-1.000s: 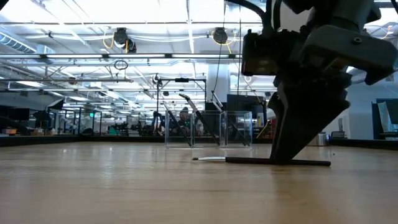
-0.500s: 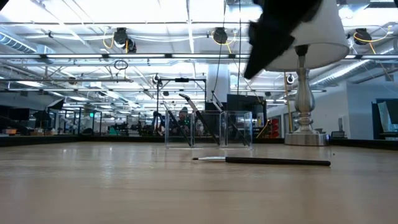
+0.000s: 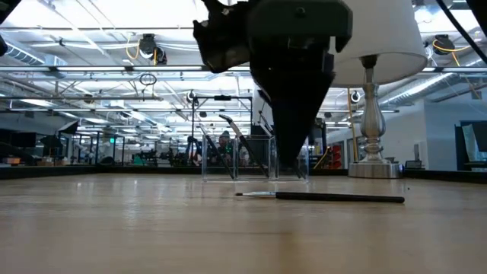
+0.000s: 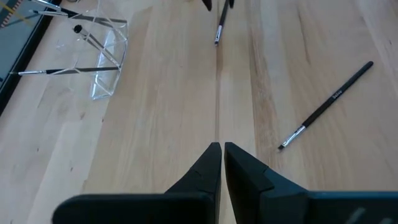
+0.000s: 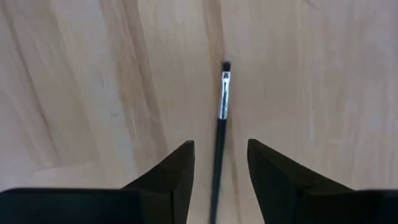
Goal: Pick & Place Makeup Supplies
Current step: Put the makeup brush into the transparent organizer
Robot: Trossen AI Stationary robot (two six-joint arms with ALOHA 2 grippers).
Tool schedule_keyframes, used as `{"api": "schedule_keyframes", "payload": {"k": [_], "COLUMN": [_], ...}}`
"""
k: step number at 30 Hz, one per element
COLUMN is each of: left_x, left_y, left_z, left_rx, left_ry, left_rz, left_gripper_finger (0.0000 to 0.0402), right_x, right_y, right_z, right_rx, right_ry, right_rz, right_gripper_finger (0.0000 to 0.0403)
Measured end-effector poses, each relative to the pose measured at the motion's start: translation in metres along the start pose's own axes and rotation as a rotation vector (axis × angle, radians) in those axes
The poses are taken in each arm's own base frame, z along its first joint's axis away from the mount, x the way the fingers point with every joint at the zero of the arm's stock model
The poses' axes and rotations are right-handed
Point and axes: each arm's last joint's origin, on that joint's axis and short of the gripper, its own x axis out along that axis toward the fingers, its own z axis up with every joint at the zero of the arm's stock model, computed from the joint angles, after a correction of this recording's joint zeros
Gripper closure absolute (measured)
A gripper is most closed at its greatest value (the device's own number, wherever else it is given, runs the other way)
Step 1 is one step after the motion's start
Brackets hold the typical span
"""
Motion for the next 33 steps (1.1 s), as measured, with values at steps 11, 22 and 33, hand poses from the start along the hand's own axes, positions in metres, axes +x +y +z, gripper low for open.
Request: {"api": "schedule_keyframes", "payload": {"k": [11, 22, 33], "left_x": [-0.007, -0.008, -0.008], "left_y": [-0.005, -0.006, -0.006], "left_z": [-0.005, -0.006, -0.006], "left_rx": [0.032, 0.035, 0.034], "left_ry": [-0.01, -0.012, -0.017], "left_rz": [-0.03, -0.031, -0.027], "left_gripper_finger": [0.0371, 0.0371, 0.0371], "right_x": [0.008, 0.045, 0.079], "right_y": [0.004, -0.007, -0.018], "right_z": [0.005, -0.012, -0.027], "right_rx": [-0.01, 0.013, 0.01], "right_ry": [-0.073, 0.014, 0.1], "right_rz": [0.03, 0.006, 0.089], "right_gripper_finger": [0.0254, 0.0255, 0.0289]}}
